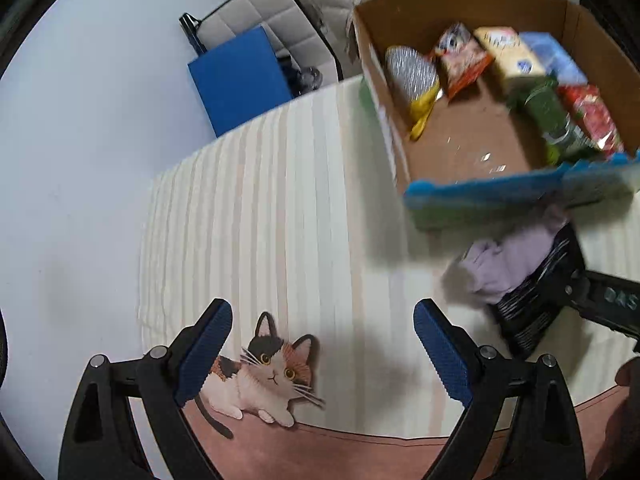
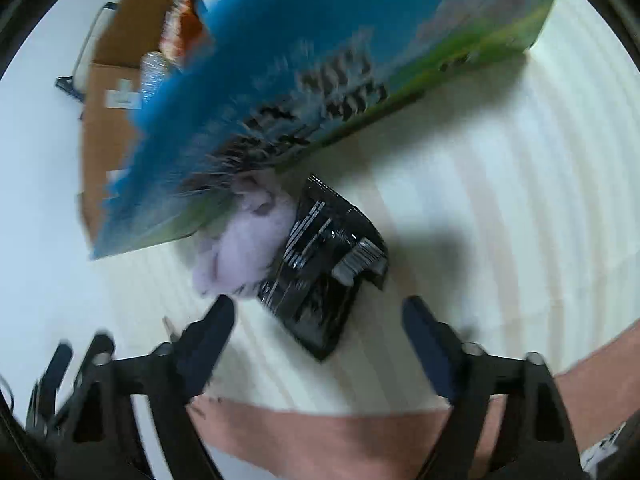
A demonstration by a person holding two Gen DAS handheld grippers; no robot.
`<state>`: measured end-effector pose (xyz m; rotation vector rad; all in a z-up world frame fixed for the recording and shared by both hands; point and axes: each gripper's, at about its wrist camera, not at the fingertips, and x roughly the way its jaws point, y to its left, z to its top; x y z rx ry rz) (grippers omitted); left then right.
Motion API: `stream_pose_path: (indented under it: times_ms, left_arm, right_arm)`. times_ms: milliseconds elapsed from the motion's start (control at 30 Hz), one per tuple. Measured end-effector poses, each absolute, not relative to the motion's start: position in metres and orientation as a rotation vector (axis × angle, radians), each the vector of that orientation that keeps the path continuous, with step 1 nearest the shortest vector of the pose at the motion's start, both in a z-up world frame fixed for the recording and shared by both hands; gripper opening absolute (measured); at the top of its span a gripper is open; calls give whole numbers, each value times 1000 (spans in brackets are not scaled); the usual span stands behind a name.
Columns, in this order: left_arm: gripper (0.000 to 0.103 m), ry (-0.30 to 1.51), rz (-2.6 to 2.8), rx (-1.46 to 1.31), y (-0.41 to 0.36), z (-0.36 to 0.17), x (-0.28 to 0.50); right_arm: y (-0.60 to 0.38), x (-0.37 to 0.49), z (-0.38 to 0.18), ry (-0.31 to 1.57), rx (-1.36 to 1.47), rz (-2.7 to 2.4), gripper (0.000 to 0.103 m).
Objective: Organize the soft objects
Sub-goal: 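Grasp the lilac cloth with left tool while right reaches black pouch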
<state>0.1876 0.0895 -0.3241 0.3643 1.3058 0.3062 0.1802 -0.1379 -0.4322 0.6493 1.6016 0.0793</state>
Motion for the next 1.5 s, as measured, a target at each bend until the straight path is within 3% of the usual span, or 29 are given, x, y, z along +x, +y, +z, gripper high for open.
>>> stream_pose_path:
  times_ms: [67,200,300,567,700,833,900,967,1067,1200,1300,1500]
  left_arm:
    - [93,1321,294,385,92,-332,188]
    - [93,1337,209,442,81,-342,191]
    - [93,1339,119,496,60,-345,195]
    - [93,1342,-97,691,-11,-373,209]
    - [93,1370,-159,750,-38,-389,217]
    - [82,1418,-166,753,-52,-407,224]
    - [71,1443,-159,751,-55,-416,227]
    - [51,1479,-158,731,-57,-424,229]
    - [37,1519,-136,683,-57,-434,231]
    - [35,1557,-121,531,-49,-430,233]
    - [34,1645,-100,259,-30,-425,232]
    - [34,1729,-52,-128,3,-428,211]
  right_arm:
    - [-128,180,-444,1626,635,66,75]
    - [-109,180,-443,1626,468,93,53]
    - [-107,177,-437,1648,321,134,44]
    - [-171,155,-423,1684,97,129,41]
    - [-207,141,-423,1673,140,119,28]
    - [-225,127,-428,1668,187,96,28]
    - [-234,124,-429,1663,220,87,28]
    - [-242,124,-429,1658,269,84,28]
    - [-250,125,-427,1644,376,85,30]
    - [-260,122,-426,1623,522,75,60]
    - [-260,127,-422,1612,560,63,66]
    - [-244,147,-426,1643,497,13,67]
